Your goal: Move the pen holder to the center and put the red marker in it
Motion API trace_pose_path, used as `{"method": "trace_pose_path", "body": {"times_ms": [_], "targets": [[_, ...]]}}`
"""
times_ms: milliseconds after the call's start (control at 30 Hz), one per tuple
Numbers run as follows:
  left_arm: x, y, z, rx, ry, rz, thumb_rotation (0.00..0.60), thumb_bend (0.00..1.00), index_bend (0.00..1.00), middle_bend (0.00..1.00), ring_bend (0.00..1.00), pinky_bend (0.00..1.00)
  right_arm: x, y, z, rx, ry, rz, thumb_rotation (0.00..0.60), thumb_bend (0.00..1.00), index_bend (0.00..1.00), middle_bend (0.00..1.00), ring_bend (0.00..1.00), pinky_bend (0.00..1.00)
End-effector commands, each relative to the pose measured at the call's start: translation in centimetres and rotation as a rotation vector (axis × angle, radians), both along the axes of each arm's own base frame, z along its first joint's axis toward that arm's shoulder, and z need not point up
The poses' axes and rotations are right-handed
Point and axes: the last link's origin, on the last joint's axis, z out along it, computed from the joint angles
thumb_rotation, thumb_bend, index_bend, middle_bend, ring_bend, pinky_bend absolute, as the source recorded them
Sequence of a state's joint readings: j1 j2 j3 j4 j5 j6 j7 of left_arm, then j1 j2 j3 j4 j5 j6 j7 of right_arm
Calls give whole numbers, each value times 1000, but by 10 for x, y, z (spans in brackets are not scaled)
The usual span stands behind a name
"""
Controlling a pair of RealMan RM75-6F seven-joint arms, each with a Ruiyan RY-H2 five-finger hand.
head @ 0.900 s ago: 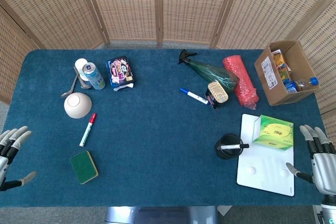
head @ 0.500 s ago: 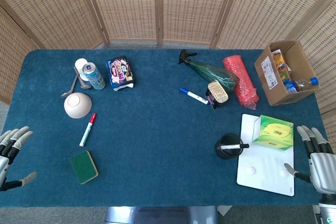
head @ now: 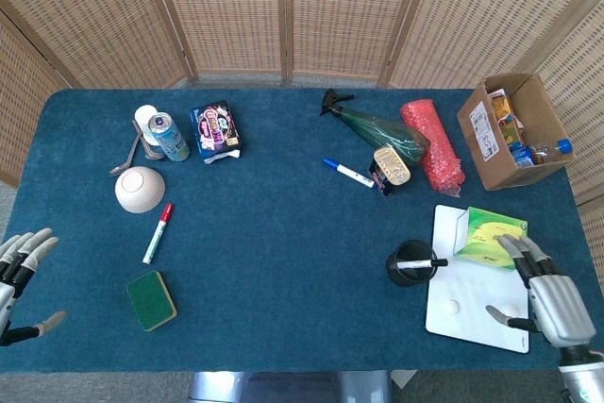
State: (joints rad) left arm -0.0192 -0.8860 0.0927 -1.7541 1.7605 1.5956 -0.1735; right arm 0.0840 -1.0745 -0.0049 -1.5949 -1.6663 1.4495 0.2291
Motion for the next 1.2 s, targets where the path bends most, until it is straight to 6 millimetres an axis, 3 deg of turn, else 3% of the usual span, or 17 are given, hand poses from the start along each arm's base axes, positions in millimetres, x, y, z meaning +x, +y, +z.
{"method": "trace_pose_path", "body": {"times_ms": [33, 267, 500, 767, 1033, 1100, 1200], "targets": [[0, 0, 2, 9, -2, -1, 600, 174, 36, 0, 0, 37, 2, -8, -14, 68, -25, 22, 600, 0, 0, 0, 0, 196], [-1, 1, 4, 19, -6, 6, 600, 174, 42, 0, 0, 37, 6, -35, -39, 144, -23, 30, 600, 0, 0, 0, 0, 204], [-3, 4, 4, 23, -2, 20, 600, 174, 45, 0, 0, 37, 26, -71, -65, 192, 45, 67, 600, 0, 0, 0, 0, 204], [-4, 6, 4, 29, -3, 28, 600, 174, 45, 0, 0, 37, 42, -86, -80, 218, 122, 77, 600, 0, 0, 0, 0, 204], [-5, 6, 5, 31, -7, 30, 600, 174, 45, 0, 0, 37, 42, -93, -87, 227, 161, 69, 600, 0, 0, 0, 0, 213], [-5, 7, 6, 32, -8, 32, 600, 174, 45, 0, 0, 37, 43, -93, -89, 224, 151, 73, 600, 0, 5, 26, 5, 236], [-5, 7, 5, 31, -7, 32, 600, 174, 45, 0, 0, 37, 42, -93, -90, 212, 138, 88, 600, 0, 81, 172, 92, 284]]}}
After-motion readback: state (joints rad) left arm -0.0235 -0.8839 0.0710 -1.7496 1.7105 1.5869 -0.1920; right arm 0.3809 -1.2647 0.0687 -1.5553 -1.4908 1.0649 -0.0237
